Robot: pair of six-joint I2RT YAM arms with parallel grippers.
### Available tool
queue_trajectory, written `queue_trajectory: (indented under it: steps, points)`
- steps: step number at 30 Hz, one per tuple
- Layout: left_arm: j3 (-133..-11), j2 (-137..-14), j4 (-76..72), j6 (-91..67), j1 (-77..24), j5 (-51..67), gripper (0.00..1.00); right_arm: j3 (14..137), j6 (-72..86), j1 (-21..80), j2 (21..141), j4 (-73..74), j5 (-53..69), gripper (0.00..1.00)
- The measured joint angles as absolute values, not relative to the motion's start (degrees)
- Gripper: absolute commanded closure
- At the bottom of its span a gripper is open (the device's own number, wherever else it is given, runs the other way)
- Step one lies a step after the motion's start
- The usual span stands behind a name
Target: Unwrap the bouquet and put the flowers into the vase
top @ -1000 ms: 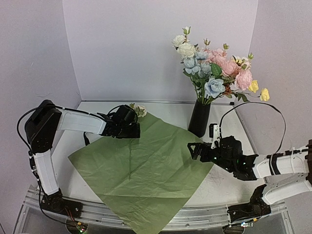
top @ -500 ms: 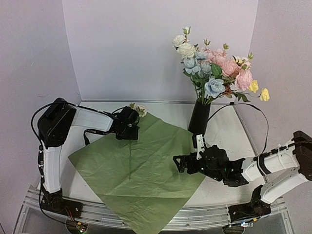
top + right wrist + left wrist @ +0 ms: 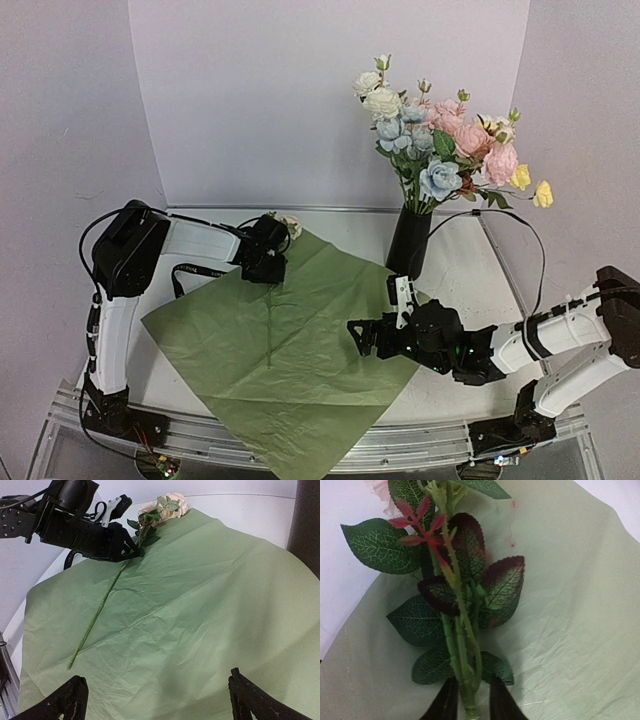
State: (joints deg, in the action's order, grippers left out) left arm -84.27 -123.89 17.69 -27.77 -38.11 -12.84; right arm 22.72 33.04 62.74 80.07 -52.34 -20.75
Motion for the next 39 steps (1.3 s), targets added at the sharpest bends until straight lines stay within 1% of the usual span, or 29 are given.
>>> queue_trajectory:
  steps: [5,11,18,23,30,35,39]
  points:
    - [-84.4,-124.0,18.1,-25.9,-37.9,-13.4,0.93,23.3,32.8,62.8,79.9,-52.3,-21.3,0.02]
    - [-84.1,-120.3,19.4,-24.4,-37.9,-15.3,1.0,23.6,32.7,62.8,79.8,-52.2,-22.0,0.02]
    - [-82.9,-107.0,19.1,-24.1,-37.9,-14.8,1.0,25.1,32.0,62.8,79.8,-51.2,-22.2,0.02]
    - [-78.1,-95.8,15.1,-25.6,-37.9,-11.2,1.0,27.6,31.3,62.8,79.8,-50.9,-20.4,0.02]
    - [-63.3,-82.2,-0.3,-30.6,-37.9,-4.8,1.0,28.3,30.7,62.8,79.1,-50.8,-18.7,0.02]
    - [-58.4,-79.5,-10.6,-31.8,-39.0,-1.1,1.0,28.2,30.0,62.8,76.3,-50.7,-19.3,0.02]
    - [-55.4,-77.9,-18.4,-29.8,-43.7,-2.2,1.0,28.0,30.6,62.8,74.1,-47.6,-23.2,0.02]
